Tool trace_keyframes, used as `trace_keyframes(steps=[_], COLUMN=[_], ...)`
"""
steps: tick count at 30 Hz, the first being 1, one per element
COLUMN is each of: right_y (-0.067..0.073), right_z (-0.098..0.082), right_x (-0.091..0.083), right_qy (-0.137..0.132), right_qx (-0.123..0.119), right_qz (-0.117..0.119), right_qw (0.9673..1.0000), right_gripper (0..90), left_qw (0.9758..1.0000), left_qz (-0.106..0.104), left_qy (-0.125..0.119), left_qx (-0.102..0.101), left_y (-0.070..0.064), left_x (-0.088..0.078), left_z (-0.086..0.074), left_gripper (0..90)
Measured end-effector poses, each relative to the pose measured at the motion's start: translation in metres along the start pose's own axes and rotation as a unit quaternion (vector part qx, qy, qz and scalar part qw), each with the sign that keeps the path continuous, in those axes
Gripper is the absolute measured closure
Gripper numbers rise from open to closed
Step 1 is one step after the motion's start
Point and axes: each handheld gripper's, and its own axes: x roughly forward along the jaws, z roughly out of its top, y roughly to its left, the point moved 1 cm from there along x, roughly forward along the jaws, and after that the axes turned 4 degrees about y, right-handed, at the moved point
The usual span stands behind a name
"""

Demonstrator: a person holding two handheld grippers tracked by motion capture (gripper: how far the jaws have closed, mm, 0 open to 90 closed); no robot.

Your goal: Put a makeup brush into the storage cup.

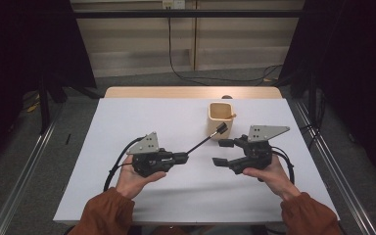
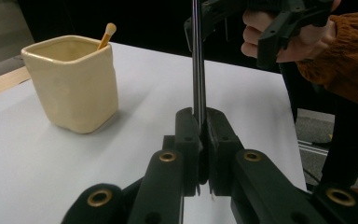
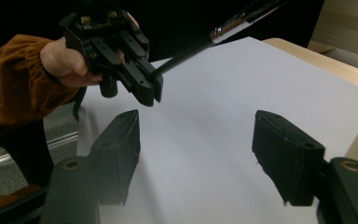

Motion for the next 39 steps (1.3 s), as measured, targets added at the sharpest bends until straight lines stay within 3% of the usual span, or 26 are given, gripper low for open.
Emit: trace_keyframes(steps=[9, 23, 39], right_y=[-0.002, -0.005, -0.008], right_z=[0.005, 0.014, 0.013], right_x=[-0.001, -0.005, -0.002], right_qy=[-0.019, -0.060, -0.061], right_qx=[0.006, 0.018, 0.034], right_qz=[0.006, 0.035, 0.057], right_qw=[0.9998, 0.9974, 0.9959], right_gripper=[44.0, 58.7, 77.8], left_qw=[0.9996, 0.9994, 0.9995], left_qz=[-0.004, -0.019, -0.022], left_qy=[-0.025, -0.024, -0.016], left_qx=[0.009, 0.014, 0.017], left_y=[-0.004, -0.007, -0.006], left_x=[0.004, 0.010, 0.015], left_z=[0.001, -0.004, -0.008], left_gripper=[85.3, 85.3, 85.2])
